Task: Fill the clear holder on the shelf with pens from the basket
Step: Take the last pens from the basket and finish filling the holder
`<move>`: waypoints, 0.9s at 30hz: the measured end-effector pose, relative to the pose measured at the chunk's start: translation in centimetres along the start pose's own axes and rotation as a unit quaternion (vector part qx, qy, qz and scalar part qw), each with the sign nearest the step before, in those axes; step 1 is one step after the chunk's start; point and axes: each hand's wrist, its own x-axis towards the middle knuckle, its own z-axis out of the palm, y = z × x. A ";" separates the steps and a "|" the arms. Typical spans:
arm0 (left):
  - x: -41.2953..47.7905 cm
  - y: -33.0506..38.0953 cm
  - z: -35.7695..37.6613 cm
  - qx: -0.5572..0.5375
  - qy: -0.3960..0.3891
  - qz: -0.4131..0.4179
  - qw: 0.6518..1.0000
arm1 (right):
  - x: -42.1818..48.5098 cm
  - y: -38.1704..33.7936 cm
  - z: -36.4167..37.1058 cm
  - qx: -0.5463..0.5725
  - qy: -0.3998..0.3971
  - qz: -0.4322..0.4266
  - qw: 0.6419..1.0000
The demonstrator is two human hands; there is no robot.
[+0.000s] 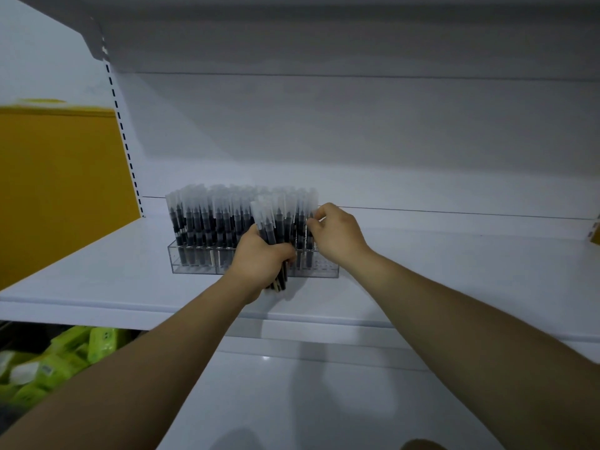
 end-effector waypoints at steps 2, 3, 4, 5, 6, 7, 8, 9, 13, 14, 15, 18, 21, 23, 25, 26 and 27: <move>-0.1 0.0 0.0 0.000 0.001 0.002 1.000 | -0.5 -0.2 -0.3 0.031 0.060 -0.020 0.998; -0.1 0.1 0.0 0.001 0.002 0.001 1.000 | -0.8 -0.4 -0.5 0.062 0.087 -0.038 0.994; 0.0 0.1 0.1 0.000 0.001 -0.001 1.000 | -1.0 -0.8 -0.9 0.095 0.089 -0.054 0.990; 0.0 0.2 0.1 -0.004 -0.004 -0.004 1.000 | -1.4 -1.2 -1.3 0.122 0.065 -0.064 0.988; 0.0 0.4 0.3 -0.008 -0.009 -0.006 1.000 | -1.6 -1.5 -1.6 0.137 0.026 -0.067 0.988; 0.0 0.6 0.6 -0.011 -0.013 -0.004 1.000 | -1.8 -1.7 -1.8 0.145 -0.007 -0.065 0.987; 0.0 0.7 0.8 -0.014 -0.015 -0.002 1.000 | -1.8 -1.7 -1.9 0.150 -0.023 -0.061 0.987; 0.1 0.9 1.1 -0.019 -0.017 -0.003 1.000 | -1.7 -1.5 -2.0 0.156 -0.022 -0.054 0.986; 0.3 1.0 1.8 -0.031 -0.012 -0.004 0.999 | -1.0 -0.7 -2.8 0.215 0.024 -0.009 0.976; 0.4 0.8 1.9 -0.031 -0.006 -0.009 0.999 | -0.8 -0.6 -3.2 0.240 0.046 0.000 0.970; 0.5 0.7 1.8 -0.026 -0.001 -0.012 1.000 | -0.5 -0.6 -3.7 0.258 0.074 0.004 0.963; 0.5 0.2 1.9 -0.001 0.001 -0.012 1.000 | 0.8 -0.1 -4.9 0.263 0.144 -0.010 0.954; 0.5 0.1 2.1 0.016 -0.003 -0.015 1.000 | 2.2 0.4 -4.7 0.244 0.148 -0.024 0.958; 0.6 0.2 2.1 0.017 0.001 -0.013 1.000 | 2.9 0.8 -3.9 0.223 0.138 -0.023 0.965; 0.7 0.2 2.1 0.017 0.003 -0.008 1.000 | 3.7 1.2 -3.0 0.206 0.130 -0.020 0.970; 0.8 0.2 2.1 0.015 0.002 -0.005 1.000 | 4.0 1.4 -2.6 0.199 0.126 -0.019 0.972; 0.9 0.2 2.0 0.013 0.000 -0.003 1.000 | 4.2 1.6 -2.3 0.193 0.122 -0.017 0.973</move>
